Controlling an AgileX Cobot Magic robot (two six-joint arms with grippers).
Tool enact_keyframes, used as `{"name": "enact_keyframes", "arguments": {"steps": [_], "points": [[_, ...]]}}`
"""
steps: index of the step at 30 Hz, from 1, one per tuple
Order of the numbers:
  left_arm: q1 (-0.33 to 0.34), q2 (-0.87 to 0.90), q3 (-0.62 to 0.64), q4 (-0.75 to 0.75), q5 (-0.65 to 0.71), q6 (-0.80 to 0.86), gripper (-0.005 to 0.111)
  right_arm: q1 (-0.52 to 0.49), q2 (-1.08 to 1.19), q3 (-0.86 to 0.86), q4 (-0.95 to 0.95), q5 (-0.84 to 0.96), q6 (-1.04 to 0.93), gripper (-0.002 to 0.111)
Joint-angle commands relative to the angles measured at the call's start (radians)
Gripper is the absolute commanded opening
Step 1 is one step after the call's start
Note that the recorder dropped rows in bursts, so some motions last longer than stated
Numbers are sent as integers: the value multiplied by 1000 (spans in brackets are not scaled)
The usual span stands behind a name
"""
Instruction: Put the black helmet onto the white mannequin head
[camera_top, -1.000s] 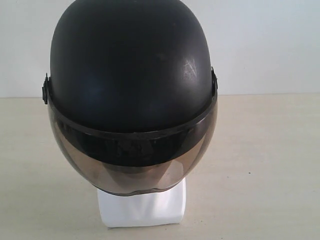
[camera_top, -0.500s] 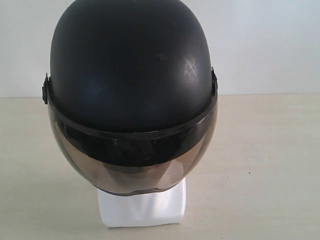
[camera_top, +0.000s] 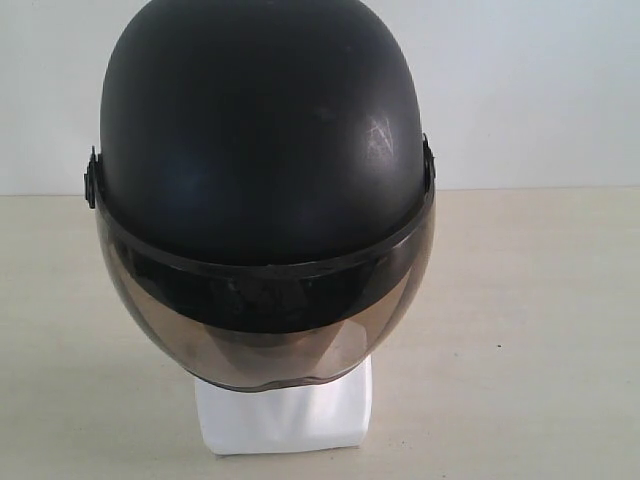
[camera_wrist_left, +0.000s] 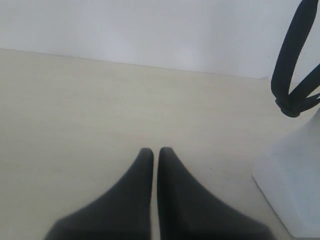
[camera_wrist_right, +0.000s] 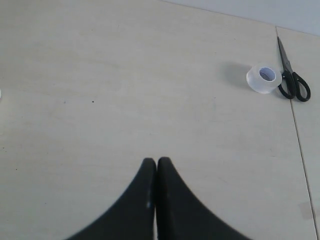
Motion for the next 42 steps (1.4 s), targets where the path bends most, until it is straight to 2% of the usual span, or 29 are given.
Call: {"name": "enact_keyframes", "arguments": {"steps": [1, 6, 34, 36, 38, 42], "points": [[-6, -4, 0, -8, 0, -13, 4, 0, -4, 1, -3, -4, -1, 0], [-6, -4, 0, 67, -3, -129, 4, 0, -4, 1, -3, -4, -1, 0], [-6, -4, 0, 68, -3, -132, 4, 0, -4, 1, -28, -40, 1, 0], [-6, -4, 0, 68, -3, -132, 4, 0, -4, 1, -21, -83, 30, 0], [-6, -4, 0, 68, -3, -132, 4, 0, -4, 18, -14, -213, 117, 0], [-6, -4, 0, 68, -3, -132, 4, 0, 0, 128, -12, -696, 163, 0]]}}
